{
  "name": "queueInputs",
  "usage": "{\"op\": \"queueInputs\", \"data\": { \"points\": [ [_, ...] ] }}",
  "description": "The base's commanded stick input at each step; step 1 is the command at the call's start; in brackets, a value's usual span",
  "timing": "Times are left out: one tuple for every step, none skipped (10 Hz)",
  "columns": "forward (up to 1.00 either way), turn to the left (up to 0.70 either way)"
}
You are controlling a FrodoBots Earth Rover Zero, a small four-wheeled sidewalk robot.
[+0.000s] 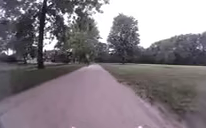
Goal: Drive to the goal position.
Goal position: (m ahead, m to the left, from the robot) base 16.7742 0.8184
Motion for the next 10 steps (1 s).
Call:
{"op": "queueInputs", "data": {
  "points": [
    [0.7, 0.0],
    [0.7, 0.0],
    [0.7, 0.0],
    [0.7, 0.0],
    [0.7, 0.0],
    [0.7, 0.0],
    [0.7, 0.0],
    [0.7, 0.0],
    [0.7, 0.0],
    [0.7, -0.01]
  ]
}}
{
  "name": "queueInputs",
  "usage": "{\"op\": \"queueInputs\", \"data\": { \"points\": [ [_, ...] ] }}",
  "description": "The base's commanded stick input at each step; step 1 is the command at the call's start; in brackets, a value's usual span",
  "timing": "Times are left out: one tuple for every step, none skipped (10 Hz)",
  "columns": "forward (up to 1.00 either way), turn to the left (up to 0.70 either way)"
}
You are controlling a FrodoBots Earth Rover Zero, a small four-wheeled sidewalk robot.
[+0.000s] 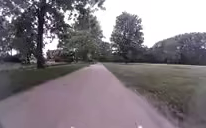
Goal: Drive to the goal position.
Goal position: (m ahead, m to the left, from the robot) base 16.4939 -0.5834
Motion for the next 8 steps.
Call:
{"op": "queueInputs", "data": {
  "points": [
    [0.7, -0.02],
    [0.7, -0.02],
    [0.7, -0.01],
    [0.7, 0.0],
    [0.7, 0.0],
    [0.7, 0.0],
    [0.7, 0.0],
    [0.7, 0.0]
  ]
}}
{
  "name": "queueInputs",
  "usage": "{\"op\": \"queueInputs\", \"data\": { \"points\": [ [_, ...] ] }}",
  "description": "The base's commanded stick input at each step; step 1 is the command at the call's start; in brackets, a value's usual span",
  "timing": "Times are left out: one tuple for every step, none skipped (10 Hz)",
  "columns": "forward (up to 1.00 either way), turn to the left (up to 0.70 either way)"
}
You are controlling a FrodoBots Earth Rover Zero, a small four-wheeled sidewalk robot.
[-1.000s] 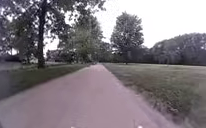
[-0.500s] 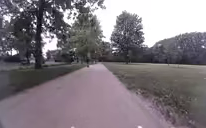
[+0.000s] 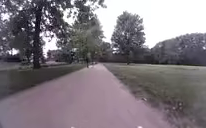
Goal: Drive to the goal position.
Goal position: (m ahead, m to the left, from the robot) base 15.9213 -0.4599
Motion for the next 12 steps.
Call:
{"op": "queueInputs", "data": {
  "points": [
    [0.7, 0.0],
    [0.7, 0.0],
    [0.7, 0.0],
    [0.7, 0.0],
    [0.7, 0.0],
    [0.7, 0.0],
    [0.7, 0.0],
    [0.7, 0.0],
    [0.7, 0.0],
    [0.7, 0.0],
    [0.7, 0.0],
    [0.7, 0.0]
  ]
}}
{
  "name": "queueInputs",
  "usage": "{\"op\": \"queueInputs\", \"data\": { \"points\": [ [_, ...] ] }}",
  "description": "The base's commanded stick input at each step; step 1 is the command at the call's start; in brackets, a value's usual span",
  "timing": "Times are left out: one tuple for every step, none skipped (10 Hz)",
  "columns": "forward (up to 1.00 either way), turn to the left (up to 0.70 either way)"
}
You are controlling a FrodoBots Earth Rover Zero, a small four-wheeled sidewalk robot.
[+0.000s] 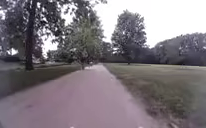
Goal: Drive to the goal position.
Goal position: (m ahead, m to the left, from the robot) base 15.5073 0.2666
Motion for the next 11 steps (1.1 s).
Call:
{"op": "queueInputs", "data": {
  "points": [
    [0.7, 0.0],
    [0.7, 0.0],
    [0.7, 0.0],
    [0.7, 0.0],
    [0.7, 0.0],
    [0.7, 0.0],
    [0.7, 0.0],
    [0.7, 0.0],
    [0.7, 0.0],
    [0.7, 0.0],
    [0.7, 0.0]
  ]
}}
